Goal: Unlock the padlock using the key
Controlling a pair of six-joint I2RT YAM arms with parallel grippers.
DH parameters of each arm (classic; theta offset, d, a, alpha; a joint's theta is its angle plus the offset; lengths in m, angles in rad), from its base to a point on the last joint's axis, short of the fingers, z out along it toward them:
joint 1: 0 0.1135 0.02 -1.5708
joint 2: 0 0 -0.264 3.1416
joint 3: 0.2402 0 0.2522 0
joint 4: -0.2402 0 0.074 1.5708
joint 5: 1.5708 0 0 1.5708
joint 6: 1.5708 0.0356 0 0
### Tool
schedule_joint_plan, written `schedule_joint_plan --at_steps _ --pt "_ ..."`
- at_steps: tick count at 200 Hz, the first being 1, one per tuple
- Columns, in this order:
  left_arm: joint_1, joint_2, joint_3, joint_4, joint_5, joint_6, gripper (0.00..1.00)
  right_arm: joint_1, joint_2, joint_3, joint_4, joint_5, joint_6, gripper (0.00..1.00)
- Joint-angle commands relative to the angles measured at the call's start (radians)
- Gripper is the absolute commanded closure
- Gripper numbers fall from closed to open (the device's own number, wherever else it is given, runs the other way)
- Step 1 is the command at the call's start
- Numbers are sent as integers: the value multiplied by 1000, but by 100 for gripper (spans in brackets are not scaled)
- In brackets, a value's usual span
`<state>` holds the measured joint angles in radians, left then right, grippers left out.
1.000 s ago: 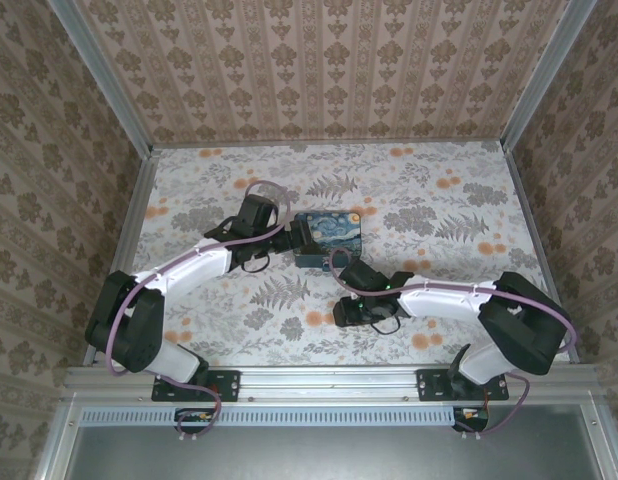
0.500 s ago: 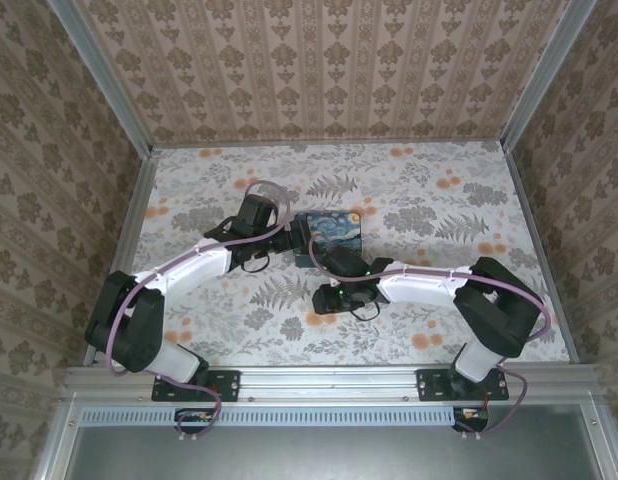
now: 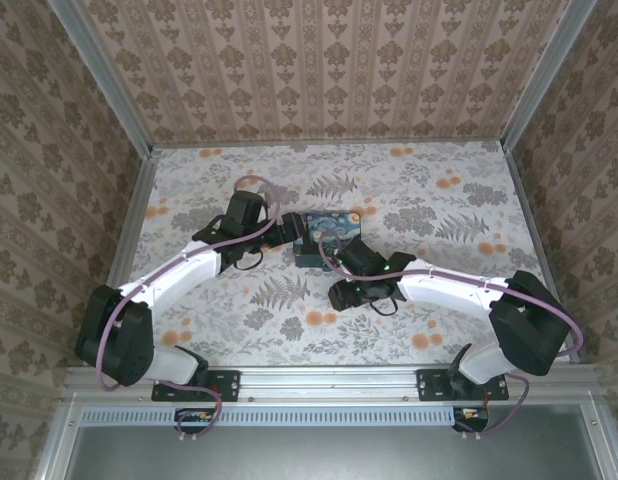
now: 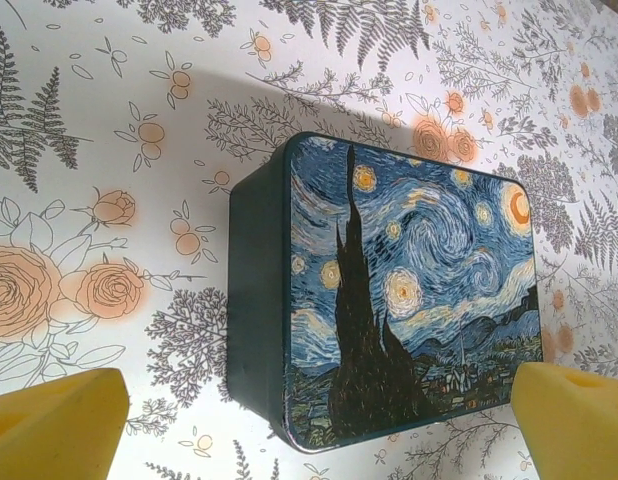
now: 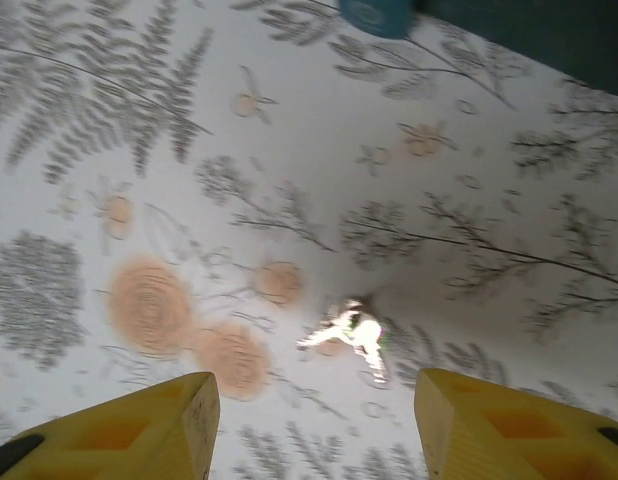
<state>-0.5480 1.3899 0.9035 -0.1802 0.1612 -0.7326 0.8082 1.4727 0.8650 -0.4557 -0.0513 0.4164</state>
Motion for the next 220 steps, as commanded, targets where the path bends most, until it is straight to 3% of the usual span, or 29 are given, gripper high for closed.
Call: schedule_joint_plan --at_steps 1,36,144,220 --pt "8 -23 -16 -27 0 25 0 -5 16 0 -63 50 -126 44" --pt "8 -26 -16 -28 2 24 0 -6 77 37 -46 7 -226 43" --pt "8 -19 -14 -28 -3 15 0 -6 237 115 41 -86 -218 45" --pt "8 -16 -14 -22 1 15 0 -3 168 -11 66 -201 -152 51"
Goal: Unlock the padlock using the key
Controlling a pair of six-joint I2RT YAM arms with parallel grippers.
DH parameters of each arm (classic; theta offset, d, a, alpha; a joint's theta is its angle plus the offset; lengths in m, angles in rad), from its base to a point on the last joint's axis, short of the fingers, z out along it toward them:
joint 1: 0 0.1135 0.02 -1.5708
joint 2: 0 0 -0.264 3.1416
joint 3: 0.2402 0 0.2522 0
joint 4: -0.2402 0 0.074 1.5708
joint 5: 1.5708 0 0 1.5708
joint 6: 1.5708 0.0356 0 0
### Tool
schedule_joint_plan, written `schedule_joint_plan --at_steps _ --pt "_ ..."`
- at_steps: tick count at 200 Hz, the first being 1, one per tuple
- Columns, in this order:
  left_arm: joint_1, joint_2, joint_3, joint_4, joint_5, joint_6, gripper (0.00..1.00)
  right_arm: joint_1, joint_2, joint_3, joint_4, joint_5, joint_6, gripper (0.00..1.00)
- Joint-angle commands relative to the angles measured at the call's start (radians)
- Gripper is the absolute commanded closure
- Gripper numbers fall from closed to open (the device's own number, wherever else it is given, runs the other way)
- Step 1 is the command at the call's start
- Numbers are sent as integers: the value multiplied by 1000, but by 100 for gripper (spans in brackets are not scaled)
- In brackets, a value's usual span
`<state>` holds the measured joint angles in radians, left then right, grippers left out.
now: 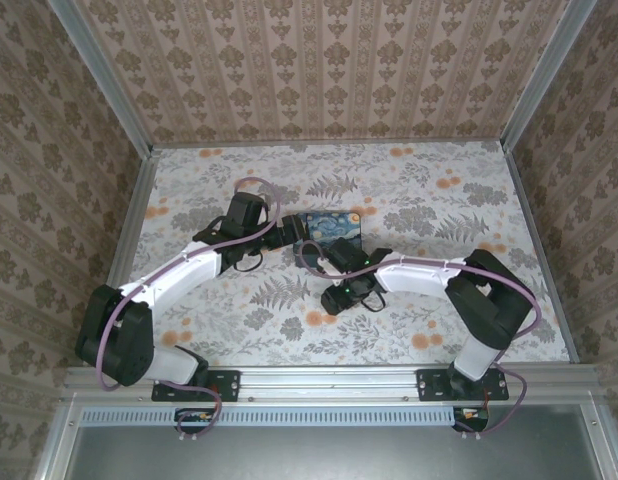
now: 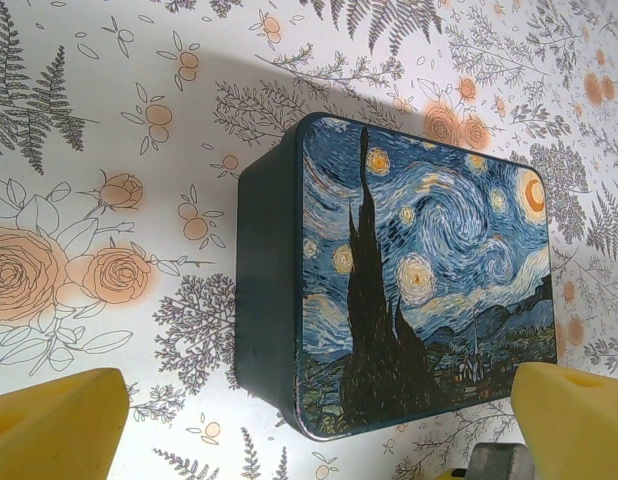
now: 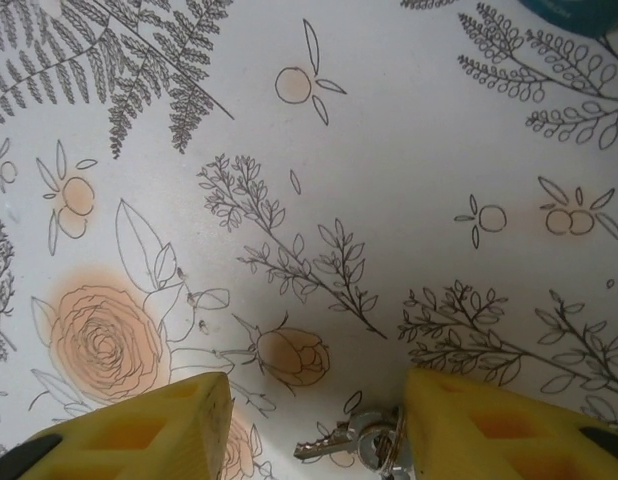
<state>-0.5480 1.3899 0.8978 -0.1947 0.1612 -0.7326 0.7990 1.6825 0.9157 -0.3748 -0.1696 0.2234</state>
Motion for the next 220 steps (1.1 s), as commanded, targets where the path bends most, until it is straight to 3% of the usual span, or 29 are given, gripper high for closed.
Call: schedule_joint_plan --at_steps 1,40,91,220 --pt "8 -15 -9 -8 0 16 0 6 -44 -65 -15 -84 42 51" --pt "8 -13 -9 -2 6 13 0 25 -102 -131 -30 -114 73 52" --pt "8 -13 -8 5 13 13 0 51 -146 -171 -66 -56 83 49" --pt "13 -6 8 -1 24 22 0 197 48 -38 -234 156 145 53"
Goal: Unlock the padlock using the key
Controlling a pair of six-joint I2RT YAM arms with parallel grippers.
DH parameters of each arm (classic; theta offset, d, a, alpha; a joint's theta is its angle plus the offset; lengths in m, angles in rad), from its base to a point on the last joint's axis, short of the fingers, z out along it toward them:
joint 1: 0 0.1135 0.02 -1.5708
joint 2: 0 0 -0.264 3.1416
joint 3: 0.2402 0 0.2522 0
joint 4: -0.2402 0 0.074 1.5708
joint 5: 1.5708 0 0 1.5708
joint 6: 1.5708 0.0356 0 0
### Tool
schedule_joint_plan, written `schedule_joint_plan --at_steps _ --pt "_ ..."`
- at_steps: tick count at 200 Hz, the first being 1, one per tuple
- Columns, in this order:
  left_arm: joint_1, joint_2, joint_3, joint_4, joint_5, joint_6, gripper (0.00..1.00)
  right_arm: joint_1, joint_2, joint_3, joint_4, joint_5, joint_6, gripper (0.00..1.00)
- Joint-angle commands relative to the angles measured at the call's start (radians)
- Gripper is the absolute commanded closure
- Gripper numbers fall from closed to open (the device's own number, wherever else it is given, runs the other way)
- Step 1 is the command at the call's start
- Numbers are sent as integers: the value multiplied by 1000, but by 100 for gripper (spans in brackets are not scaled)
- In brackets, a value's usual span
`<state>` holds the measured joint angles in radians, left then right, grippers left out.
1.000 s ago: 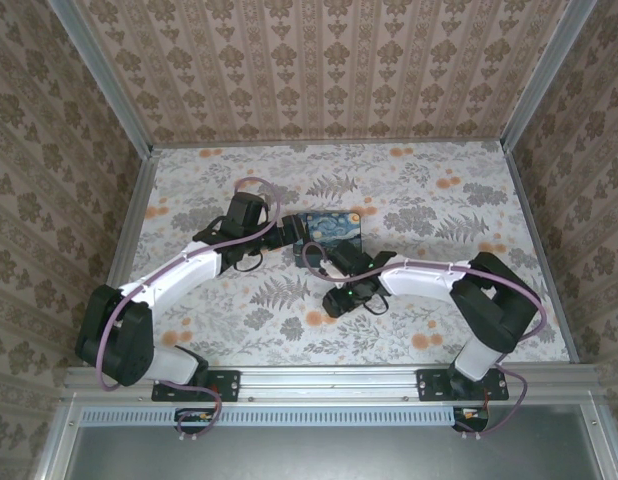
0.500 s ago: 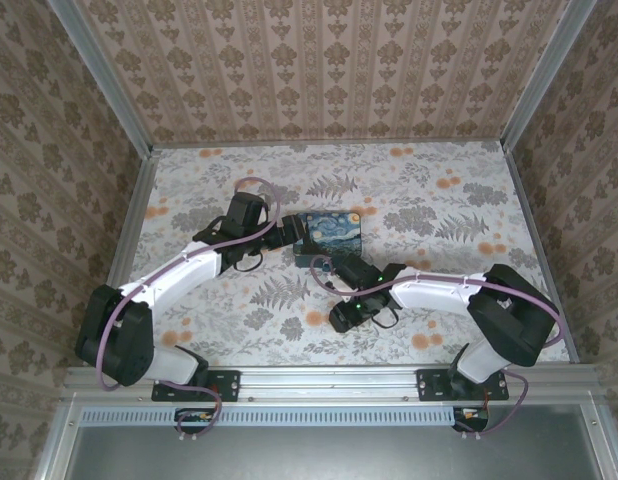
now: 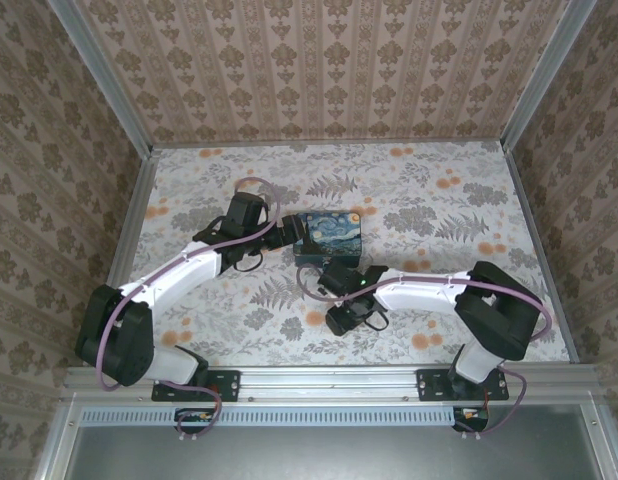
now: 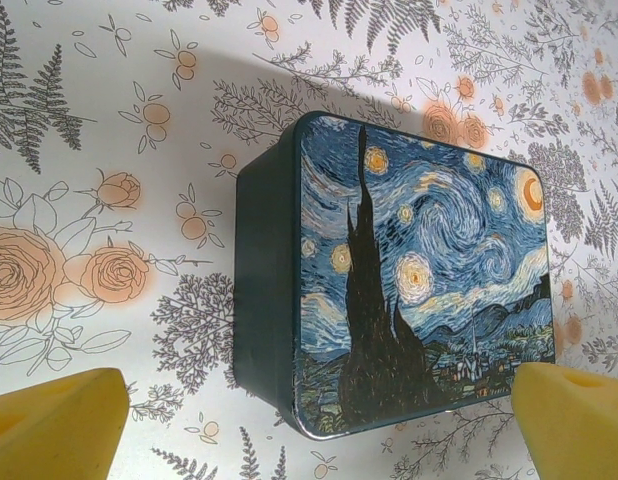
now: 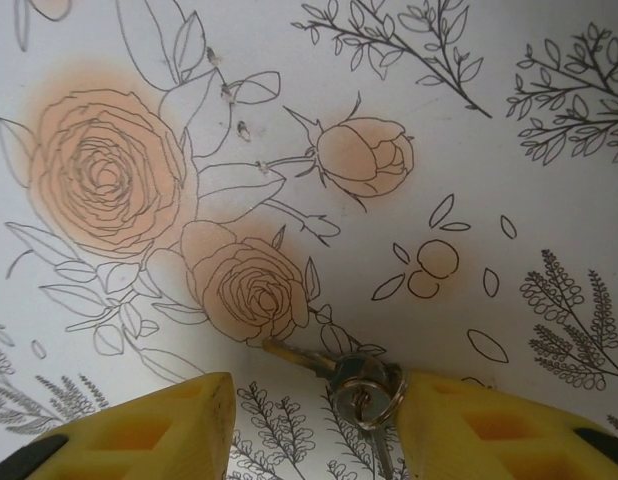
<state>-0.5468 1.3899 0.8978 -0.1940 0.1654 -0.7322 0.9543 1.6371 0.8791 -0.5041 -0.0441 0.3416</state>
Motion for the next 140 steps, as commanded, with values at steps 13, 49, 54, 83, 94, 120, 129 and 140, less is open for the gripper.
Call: schedule_joint_plan --at_steps 13,49,54,83,94,120,129,140 --pt "11 -9 6 1 21 20 0 50 116 10 -108 38 27 56" --pt "11 -17 3 1 24 19 0 52 143 0 -101 32 48 72" --pt "11 -17 2 1 24 20 0 52 144 -2 -99 29 49 74" --pt "11 -20 -2 3 25 20 0 52 165 -9 -79 10 57 94" --pt "11 -19 -6 4 25 19 0 47 168 -13 -65 0 63 100" --pt "11 -20 -13 5 25 20 0 31 138 -35 -39 -31 80 100" --pt "11 -19 -13 4 26 20 0 24 108 -46 -1 -38 91 100" --pt "11 -19 -13 0 25 21 0 13 62 -62 22 -52 105 100"
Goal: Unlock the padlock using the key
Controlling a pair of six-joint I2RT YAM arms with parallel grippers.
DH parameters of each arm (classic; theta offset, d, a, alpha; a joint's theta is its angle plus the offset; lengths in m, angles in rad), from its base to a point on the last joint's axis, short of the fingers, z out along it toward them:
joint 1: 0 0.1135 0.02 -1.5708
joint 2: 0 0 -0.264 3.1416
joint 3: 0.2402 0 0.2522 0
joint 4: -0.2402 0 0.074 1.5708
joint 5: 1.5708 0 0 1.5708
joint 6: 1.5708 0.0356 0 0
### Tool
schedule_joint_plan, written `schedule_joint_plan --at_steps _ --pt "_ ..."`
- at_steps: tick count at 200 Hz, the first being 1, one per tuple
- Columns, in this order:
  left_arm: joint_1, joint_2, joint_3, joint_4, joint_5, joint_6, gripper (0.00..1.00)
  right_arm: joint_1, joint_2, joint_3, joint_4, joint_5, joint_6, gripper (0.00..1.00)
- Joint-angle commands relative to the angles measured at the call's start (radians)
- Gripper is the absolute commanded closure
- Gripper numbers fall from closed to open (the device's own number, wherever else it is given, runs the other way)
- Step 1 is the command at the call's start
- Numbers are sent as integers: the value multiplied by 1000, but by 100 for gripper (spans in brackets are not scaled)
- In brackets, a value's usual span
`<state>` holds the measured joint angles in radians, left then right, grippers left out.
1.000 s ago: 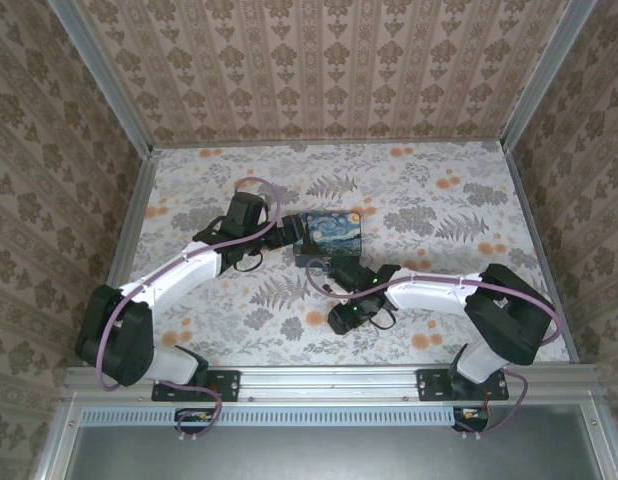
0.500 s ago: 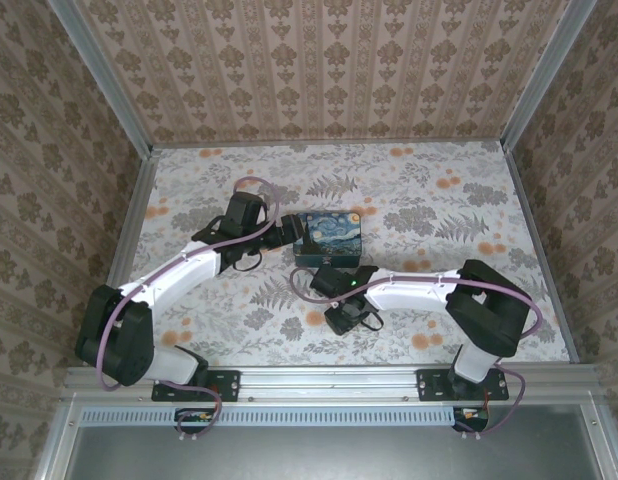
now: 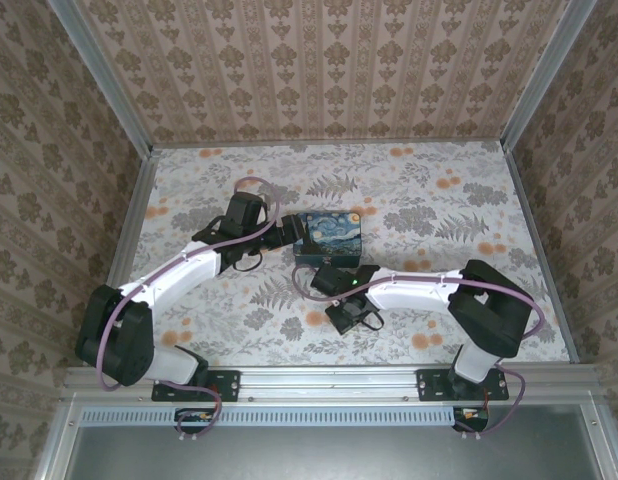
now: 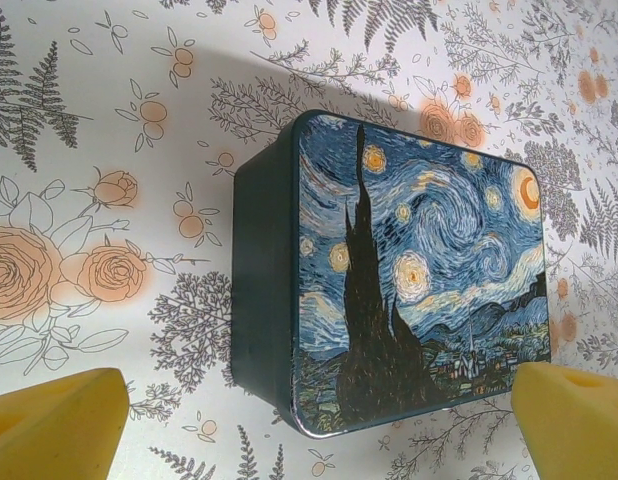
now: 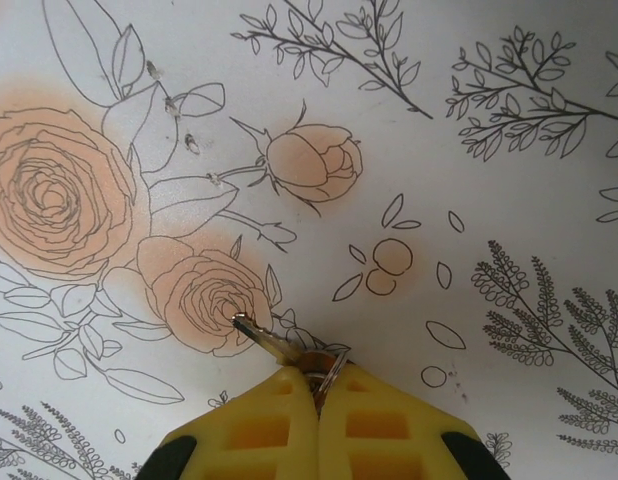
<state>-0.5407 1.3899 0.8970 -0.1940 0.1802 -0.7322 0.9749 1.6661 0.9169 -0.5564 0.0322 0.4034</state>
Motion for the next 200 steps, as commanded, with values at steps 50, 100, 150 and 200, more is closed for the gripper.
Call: schedule_joint_plan --at_steps 50,100,150,200 --pt "5 -19 -12 4 15 14 0 -61 -157 -160 153 -167 111 100" --pt "5 -14 -14 3 22 10 0 -103 -232 -187 174 -163 128 100" --pt "4 -8 -15 5 21 5 0 -116 -232 -194 177 -178 127 100" --pt "-1 1 -9 10 35 1 0 -133 -257 -193 202 -216 145 100"
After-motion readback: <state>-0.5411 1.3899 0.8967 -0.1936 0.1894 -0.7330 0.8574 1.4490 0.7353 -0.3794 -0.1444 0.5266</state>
